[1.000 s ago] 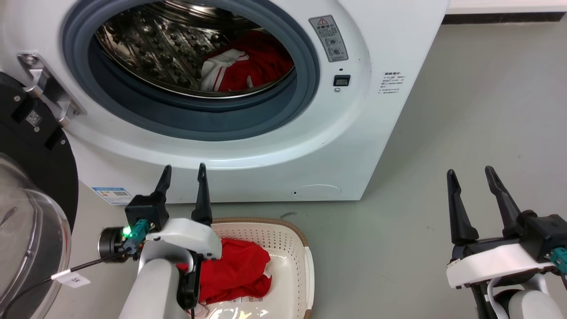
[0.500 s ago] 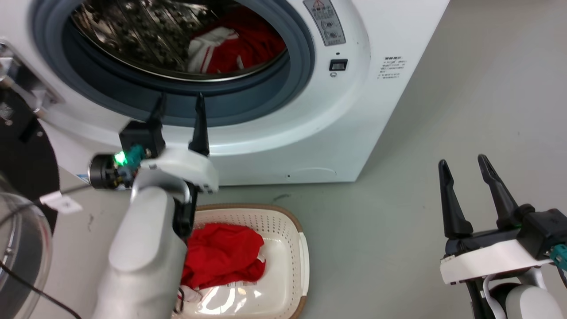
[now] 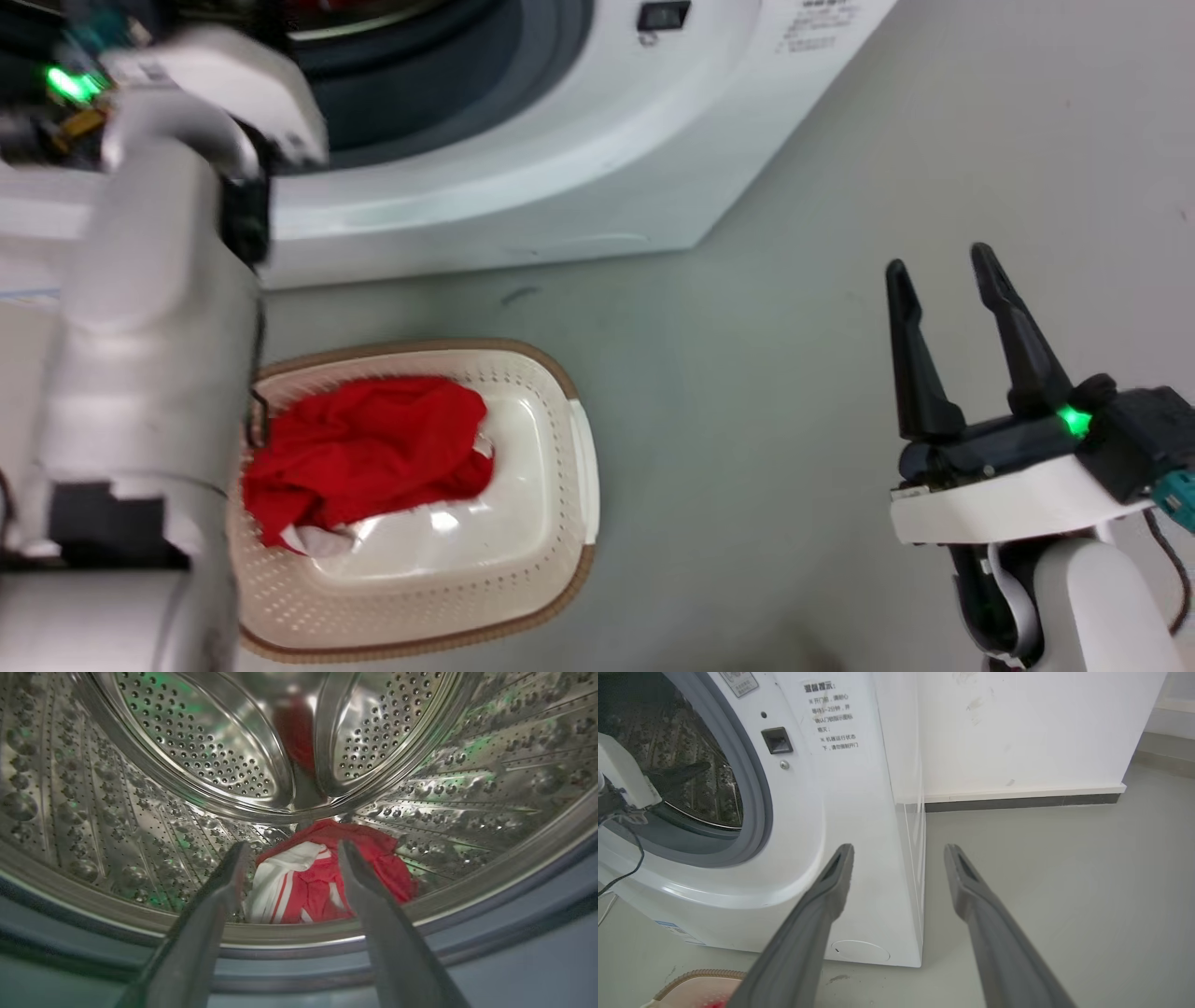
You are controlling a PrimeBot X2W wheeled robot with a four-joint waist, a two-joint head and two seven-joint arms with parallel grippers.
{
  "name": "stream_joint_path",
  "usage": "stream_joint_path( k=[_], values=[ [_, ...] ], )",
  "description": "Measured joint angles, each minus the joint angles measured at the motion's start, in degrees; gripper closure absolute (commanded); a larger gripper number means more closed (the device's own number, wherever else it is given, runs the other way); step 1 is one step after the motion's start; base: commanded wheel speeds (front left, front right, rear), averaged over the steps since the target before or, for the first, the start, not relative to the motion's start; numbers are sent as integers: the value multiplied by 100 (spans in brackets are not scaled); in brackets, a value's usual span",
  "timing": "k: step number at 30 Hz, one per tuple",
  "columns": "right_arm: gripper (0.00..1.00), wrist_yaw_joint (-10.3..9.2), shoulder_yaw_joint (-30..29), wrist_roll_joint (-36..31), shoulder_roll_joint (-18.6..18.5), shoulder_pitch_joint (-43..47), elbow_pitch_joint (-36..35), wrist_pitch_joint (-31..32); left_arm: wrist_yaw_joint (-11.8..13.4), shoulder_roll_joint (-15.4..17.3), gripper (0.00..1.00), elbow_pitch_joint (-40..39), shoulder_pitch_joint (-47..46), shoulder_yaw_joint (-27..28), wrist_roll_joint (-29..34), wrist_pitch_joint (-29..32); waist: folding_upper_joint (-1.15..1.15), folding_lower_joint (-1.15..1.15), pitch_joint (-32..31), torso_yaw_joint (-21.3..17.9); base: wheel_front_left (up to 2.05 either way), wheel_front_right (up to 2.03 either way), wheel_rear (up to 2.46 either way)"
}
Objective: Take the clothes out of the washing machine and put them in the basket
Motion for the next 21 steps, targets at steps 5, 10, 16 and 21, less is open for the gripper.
stream_joint_path(
  k=[5, 10, 16, 21],
  values=[
    [0, 0, 227, 169, 1, -262, 200, -188, 65, 422, 0, 405, -870, 3, 90, 361, 0, 1, 534, -297, 0, 0, 0],
    [0, 0, 438, 416, -2, -432, 455, -345, 25, 811, 0, 681, -1699, -92, 207, 894, 0, 1, 973, -661, 0, 0, 0],
    [0, -1, 700, 698, -3, -591, 727, -431, -87, 1252, 0, 961, -2658, -391, 493, 1914, 0, 0, 1481, -1159, 0, 0, 0],
    [0, 0, 882, 857, -1, -674, 773, -457, -82, 1541, 0, 1133, -3066, -582, 698, 2616, 0, 1, 1759, -1462, 0, 0, 0]
  ],
)
